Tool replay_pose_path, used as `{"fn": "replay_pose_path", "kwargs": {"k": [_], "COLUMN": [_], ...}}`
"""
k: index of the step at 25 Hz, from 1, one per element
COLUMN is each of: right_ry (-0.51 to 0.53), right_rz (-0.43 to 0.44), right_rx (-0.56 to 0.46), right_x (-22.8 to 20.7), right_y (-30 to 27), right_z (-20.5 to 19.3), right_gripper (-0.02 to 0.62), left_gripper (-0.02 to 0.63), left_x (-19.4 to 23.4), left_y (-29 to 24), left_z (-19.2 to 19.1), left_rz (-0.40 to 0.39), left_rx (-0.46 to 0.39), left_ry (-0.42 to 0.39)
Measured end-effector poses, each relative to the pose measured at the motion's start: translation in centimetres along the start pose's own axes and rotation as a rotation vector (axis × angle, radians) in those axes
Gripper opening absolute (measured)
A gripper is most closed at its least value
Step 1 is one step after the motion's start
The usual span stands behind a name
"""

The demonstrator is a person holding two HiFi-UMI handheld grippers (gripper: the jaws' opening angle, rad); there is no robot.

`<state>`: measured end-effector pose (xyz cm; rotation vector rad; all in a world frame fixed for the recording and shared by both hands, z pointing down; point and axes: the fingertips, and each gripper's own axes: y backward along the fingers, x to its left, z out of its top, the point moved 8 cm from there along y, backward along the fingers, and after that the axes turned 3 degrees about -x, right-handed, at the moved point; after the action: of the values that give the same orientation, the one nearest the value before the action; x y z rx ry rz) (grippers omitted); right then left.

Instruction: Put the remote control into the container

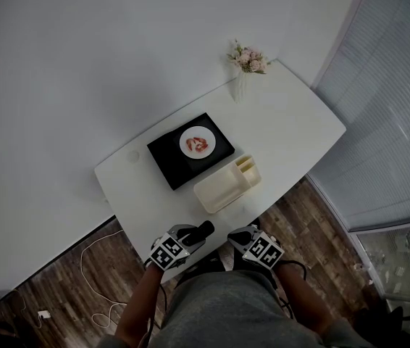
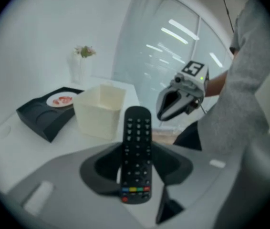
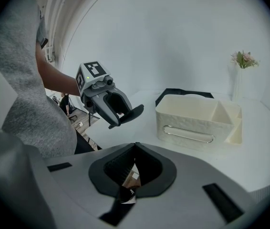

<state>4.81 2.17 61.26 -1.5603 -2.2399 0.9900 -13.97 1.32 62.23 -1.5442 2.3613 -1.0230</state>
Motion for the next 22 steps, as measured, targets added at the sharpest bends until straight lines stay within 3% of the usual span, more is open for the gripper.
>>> {"fn": "replay_pose_path", "kwargs": {"k": [5, 22], "right_ry": [-0.004, -0.026], "right_rz": [-0.002, -0.009], "right_rx": [-0.003, -0.043], "right_x": [0.0, -0.3], "right_y": [0.0, 0.2], "right_z": [0.0, 0.7], "right_gripper": [0.015, 0.015], "left_gripper": [0.189, 0.189], "left_x": [0.1, -0.1], "left_y": [1.4, 2.2], "left_z": [0.3, -0.2], "left_rz": [0.003, -0.052], "left_rx": [-0.161, -0.342], "left_ry": [0.119, 0.288]}}
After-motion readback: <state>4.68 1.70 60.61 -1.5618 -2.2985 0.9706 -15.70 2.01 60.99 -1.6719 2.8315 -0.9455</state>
